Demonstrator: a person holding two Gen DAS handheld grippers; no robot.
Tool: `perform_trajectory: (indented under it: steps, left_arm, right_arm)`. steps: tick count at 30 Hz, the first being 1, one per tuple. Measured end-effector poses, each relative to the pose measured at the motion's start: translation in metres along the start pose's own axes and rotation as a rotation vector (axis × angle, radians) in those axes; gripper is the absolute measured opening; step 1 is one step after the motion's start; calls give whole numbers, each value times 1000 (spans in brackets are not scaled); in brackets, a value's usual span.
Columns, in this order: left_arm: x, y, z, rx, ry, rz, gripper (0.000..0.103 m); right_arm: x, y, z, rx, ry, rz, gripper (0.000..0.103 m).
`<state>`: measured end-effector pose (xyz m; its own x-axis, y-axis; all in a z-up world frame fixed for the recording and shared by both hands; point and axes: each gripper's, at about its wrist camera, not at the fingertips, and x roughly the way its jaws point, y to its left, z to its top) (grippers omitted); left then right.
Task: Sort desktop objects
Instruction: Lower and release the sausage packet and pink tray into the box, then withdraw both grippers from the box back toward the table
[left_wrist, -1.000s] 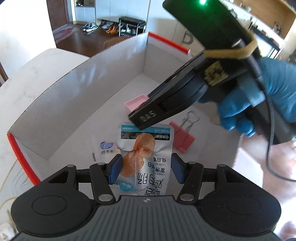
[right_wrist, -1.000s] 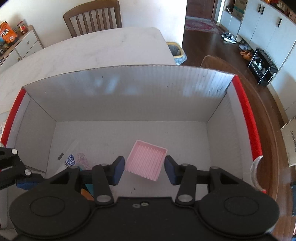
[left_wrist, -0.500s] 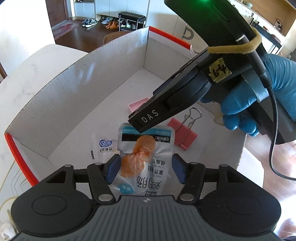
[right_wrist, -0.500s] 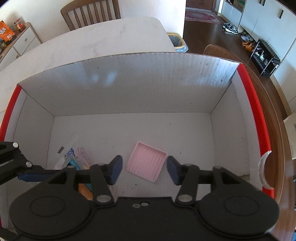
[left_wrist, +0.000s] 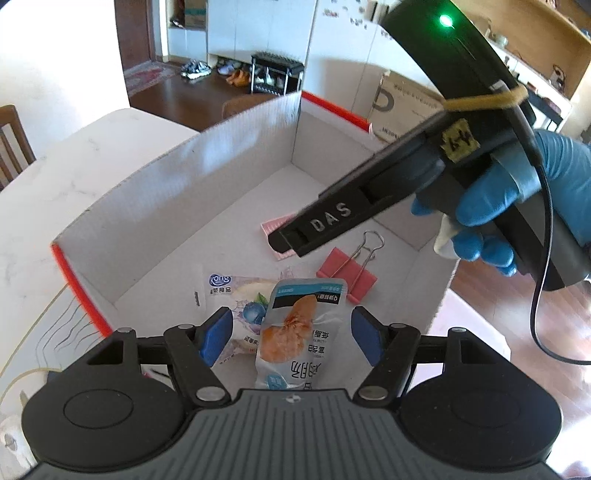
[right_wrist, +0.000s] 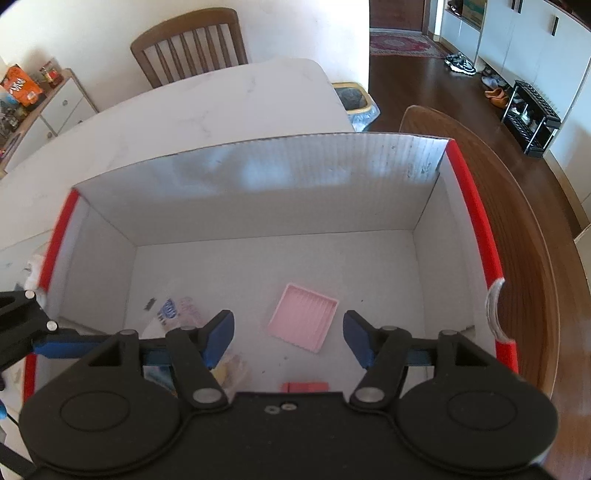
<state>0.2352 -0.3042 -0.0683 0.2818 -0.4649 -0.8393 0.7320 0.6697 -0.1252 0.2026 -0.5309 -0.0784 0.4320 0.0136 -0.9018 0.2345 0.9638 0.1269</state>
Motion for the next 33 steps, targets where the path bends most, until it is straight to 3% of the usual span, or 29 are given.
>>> perform_trajectory:
  steps: [13, 22, 26, 33]
  left_arm:
    - [-52, -4, -23, -81, -163, 49, 70]
    - [-94, 2, -40, -104, -266, 108, 70]
    - [-121, 14, -59, -124, -299, 114, 70]
    - [-160, 36, -94, -144, -323, 146, 70]
  right_arm:
    - [-57, 11, -17, -20, -111, 66, 70]
    - [-91, 51, -34, -56, -218, 115, 73]
    - [-102, 70, -42, -73, -242, 177, 75]
    - [-110, 119, -59, -136, -282, 192, 77]
